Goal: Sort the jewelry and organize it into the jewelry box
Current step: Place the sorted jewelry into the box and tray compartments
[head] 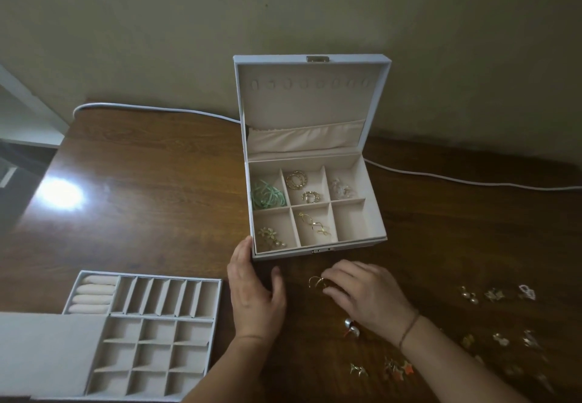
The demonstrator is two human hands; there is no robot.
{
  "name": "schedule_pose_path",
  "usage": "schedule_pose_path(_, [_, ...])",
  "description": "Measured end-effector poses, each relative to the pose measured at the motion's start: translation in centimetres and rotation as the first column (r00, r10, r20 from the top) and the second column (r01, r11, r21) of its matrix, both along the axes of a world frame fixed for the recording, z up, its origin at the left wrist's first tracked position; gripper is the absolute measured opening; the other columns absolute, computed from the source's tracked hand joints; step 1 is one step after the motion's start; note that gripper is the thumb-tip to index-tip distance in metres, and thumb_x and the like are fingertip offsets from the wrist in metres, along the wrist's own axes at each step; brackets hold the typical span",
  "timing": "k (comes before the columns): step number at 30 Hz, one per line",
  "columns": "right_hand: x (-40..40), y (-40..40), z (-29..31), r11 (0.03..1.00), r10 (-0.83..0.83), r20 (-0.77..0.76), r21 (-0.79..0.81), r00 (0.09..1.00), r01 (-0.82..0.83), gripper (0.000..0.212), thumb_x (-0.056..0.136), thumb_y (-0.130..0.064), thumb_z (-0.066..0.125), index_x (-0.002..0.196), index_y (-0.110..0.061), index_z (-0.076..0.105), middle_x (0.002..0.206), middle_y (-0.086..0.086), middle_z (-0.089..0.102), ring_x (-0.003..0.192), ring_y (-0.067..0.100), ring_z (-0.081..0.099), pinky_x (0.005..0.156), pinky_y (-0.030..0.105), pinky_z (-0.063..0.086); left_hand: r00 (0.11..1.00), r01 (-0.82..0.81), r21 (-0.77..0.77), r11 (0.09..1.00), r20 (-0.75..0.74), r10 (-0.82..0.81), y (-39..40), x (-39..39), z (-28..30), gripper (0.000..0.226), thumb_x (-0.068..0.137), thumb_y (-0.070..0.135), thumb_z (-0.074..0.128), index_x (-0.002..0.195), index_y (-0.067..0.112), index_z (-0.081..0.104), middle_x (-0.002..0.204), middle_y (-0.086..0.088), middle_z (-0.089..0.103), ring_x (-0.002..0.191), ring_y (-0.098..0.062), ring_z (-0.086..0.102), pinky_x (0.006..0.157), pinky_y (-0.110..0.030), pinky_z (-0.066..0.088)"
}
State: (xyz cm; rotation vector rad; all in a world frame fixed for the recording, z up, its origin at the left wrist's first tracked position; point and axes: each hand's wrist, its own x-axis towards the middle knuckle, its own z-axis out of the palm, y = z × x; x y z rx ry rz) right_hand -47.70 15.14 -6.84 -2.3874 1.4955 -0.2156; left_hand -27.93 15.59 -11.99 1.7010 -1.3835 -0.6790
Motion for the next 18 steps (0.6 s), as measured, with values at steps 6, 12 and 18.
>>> schedule_pose_path(6, [3.0,-3.9,3.7,0.911,-0.374,0.217,-0.098,0.902,0.401,0.025,0.086,-0.04,0.062,0.103,-0.023,0.071,0.08,-0.02,0.062,0.069,-0.007,0.053,0.059,0.011,0.045,1.0,0.004,0.012,1.0,0.005,-0.004,0.0,-0.1,0.0,0.076,0.082,0.002,0.071,0.146,0.013,0.032,0.145,-0.008,0.042,0.136,-0.003,0.028,0.115,-0.011,0.016])
schedule_pose_path(12, [4.2,-8.5,3.4,0.907,-0.36,-0.164,0.169,0.919,0.385,0.042,0.09,-0.057,0.051,0.123,-0.032,0.061,0.106,-0.011,0.068,0.1,0.012,0.062,0.08,0.032,0.052,1.0,0.008,-0.004,1.0,0.007,-0.008,0.0,0.0,0.3,0.077,0.081,0.001,0.071,0.145,0.015,0.032,0.143,-0.009,0.044,0.135,-0.003,0.028,0.115,-0.01,0.016])
schedule_pose_path(18, [1.0,-8.5,3.6,0.933,-0.276,0.009,0.242,0.961,0.266,0.025,0.095,-0.04,0.054,0.114,-0.029,0.066,0.098,-0.015,0.063,0.092,0.005,0.059,0.073,0.02,0.048,1.0,-0.005,0.0,1.0,0.012,0.005,0.0,-0.1,0.2,0.076,0.082,0.001,0.07,0.146,0.014,0.032,0.144,-0.009,0.043,0.135,-0.007,0.03,0.116,-0.013,0.018])
